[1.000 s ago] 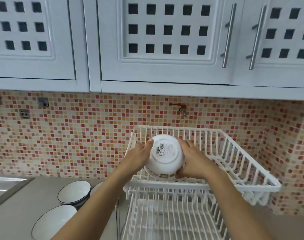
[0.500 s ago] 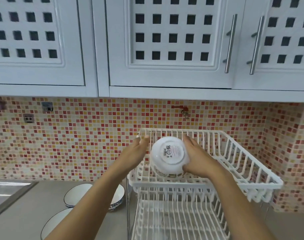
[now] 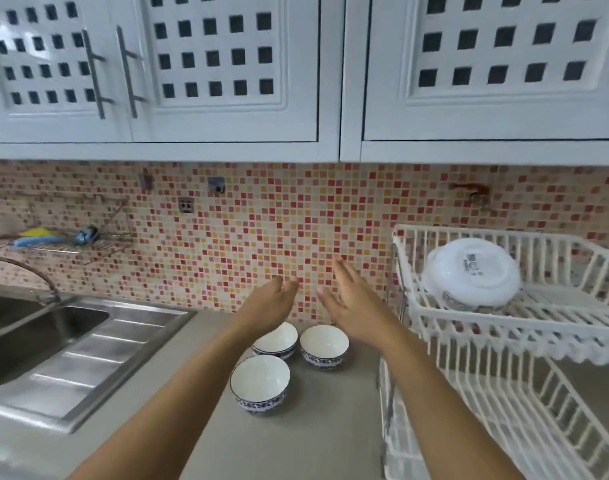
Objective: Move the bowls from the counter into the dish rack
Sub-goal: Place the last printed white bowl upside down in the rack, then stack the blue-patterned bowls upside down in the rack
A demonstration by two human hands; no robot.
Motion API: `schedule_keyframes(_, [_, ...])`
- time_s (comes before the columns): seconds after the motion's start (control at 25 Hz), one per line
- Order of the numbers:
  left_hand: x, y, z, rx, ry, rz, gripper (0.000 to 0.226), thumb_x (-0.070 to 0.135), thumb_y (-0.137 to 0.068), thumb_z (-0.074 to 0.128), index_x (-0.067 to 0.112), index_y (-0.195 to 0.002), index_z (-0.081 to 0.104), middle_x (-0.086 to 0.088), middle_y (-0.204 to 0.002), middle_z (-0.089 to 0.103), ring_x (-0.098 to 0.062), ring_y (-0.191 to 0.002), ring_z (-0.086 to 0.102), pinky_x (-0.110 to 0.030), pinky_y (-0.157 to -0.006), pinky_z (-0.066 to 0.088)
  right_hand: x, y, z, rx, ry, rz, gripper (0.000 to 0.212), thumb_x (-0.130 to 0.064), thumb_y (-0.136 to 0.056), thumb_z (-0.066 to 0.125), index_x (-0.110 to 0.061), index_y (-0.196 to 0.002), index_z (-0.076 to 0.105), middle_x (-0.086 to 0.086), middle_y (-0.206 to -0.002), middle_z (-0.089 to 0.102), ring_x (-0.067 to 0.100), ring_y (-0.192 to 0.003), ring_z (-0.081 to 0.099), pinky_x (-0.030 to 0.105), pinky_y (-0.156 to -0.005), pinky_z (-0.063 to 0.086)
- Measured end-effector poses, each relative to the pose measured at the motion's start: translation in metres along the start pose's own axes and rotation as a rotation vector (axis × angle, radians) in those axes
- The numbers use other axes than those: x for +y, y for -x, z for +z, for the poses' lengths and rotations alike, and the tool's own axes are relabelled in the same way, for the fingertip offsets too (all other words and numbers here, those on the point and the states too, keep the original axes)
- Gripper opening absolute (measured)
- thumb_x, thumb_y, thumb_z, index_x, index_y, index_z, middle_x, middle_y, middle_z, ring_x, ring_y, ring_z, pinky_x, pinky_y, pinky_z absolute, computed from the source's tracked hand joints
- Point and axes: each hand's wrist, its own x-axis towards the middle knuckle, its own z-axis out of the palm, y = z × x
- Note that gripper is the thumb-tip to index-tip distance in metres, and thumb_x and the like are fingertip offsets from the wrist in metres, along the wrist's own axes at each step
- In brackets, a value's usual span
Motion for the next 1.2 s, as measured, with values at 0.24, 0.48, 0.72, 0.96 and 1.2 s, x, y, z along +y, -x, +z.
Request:
schedule_keyframes(0.24, [-0.103, -0.004, 0.005, -0.057, -0.15, -0.184, 0.052, 0.036, -0.102, 0.026, 0.004, -0.14, 0.04, -0.018, -0.148, 0.042, -0.033, -0.134, 0.041, -0.037, -0.108, 0.032, 0.002, -0.002, 0.114, -0.155, -0.065, 0.166, 0.068, -0.042, -0.098, 0.035, -0.01, -0.151, 0.006, 0.005, -0.161, 0.006, 0.022, -0.148, 0.011, 0.04, -0.117, 0.016])
schedule_keyframes(0.48, [-0.192, -0.03, 0.042, -0.142, -0.242, -0.367, 0.049, 0.032, -0.102, 0.028, -0.007, -0.124, 0.046, -0.027, -0.133, 0.051, -0.039, -0.125, 0.047, -0.036, -0.098, 0.037, 0.046, -0.029, 0.205, -0.228, -0.122, 0.333, 0.071, -0.039, -0.098, 0.037, -0.004, -0.151, 0.006, 0.011, -0.16, 0.01, 0.024, -0.148, 0.012, 0.037, -0.119, 0.017])
schedule_keyframes(0.72, [-0.263, -0.078, 0.078, -0.158, -0.203, -0.52, 0.045, 0.031, -0.101, 0.032, -0.008, -0.118, 0.046, -0.028, -0.128, 0.054, -0.038, -0.121, 0.05, -0.035, -0.094, 0.039, 0.088, -0.063, 0.282, -0.295, -0.109, 0.54, 0.07, -0.038, -0.097, 0.04, -0.001, -0.149, 0.012, 0.02, -0.155, 0.023, 0.033, -0.14, 0.031, 0.039, -0.11, 0.03])
schedule_keyframes(0.96, [-0.3, -0.132, 0.115, -0.185, -0.187, -0.608, 0.041, 0.029, -0.1, 0.034, -0.006, -0.121, 0.042, -0.03, -0.126, 0.054, -0.041, -0.12, 0.05, -0.037, -0.094, 0.04, 0.126, -0.1, 0.329, -0.364, -0.136, 0.636, 0.07, -0.044, -0.095, 0.041, 0.0, -0.146, 0.023, 0.023, -0.146, 0.039, 0.035, -0.132, 0.041, 0.038, -0.104, 0.035])
schedule_keyframes(1.2, [-0.316, -0.15, 0.136, -0.236, -0.316, -0.629, 0.04, 0.004, -0.095, 0.036, -0.005, -0.134, 0.033, -0.029, -0.126, 0.056, -0.045, -0.116, 0.055, -0.041, -0.091, 0.047, 0.138, -0.113, 0.348, -0.46, -0.114, 0.67, 0.032, -0.016, -0.094, 0.041, 0.002, -0.117, 0.052, 0.024, -0.125, 0.058, 0.036, -0.115, 0.055, 0.036, -0.093, 0.043])
